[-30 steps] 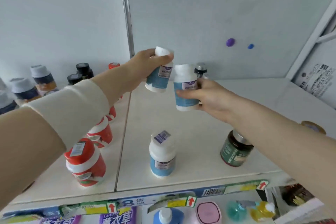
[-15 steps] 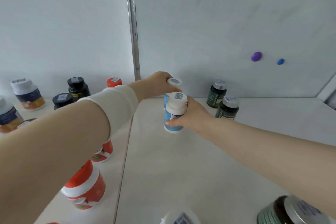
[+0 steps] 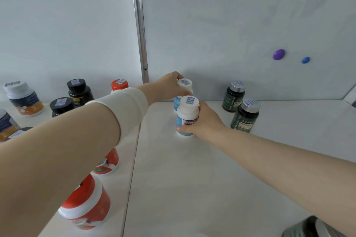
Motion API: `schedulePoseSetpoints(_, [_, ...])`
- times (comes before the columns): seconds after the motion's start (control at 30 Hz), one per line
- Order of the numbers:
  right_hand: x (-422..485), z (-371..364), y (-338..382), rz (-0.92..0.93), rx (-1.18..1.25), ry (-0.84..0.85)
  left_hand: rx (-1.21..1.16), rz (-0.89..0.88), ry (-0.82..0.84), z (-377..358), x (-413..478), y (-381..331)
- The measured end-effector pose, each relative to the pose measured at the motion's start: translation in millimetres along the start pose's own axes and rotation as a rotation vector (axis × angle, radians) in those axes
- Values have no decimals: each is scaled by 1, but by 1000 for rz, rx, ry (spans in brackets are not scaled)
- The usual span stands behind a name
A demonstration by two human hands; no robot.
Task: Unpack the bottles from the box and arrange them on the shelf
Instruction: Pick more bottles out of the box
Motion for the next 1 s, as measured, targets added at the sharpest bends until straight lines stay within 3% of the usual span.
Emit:
schedulePoseSetpoints(0.1, [-6,6,6,-1,4,19,145,11,-24,5,-10,-7])
schedulePoseSetpoints(0.3, [-39,45,32,147,-116,-35,659,-38,-72,44,-72,-34])
schedulePoseSetpoints(0.5, [-97,45,91,438,-492,-184,1220,-112,-236,87,-169,-61])
schedulePoseSetpoints(0.63, [-148,-5,142,635,-708,-183,1378,9,-260,114,-246,-49])
schedulePoseSetpoints(1.0, [-310,-240,295,1114,-583,51,1427,656,-277,235,-539,65])
Point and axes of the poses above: each hand's wrist, its own x-axis towards the middle knuckle, its own z-axis out of the back of the hand, y = z × x, the point moved 4 cm from there along x, towards the middle knuckle, and after that the axes turned 3 degrees about -z, right-handed, at the moved point
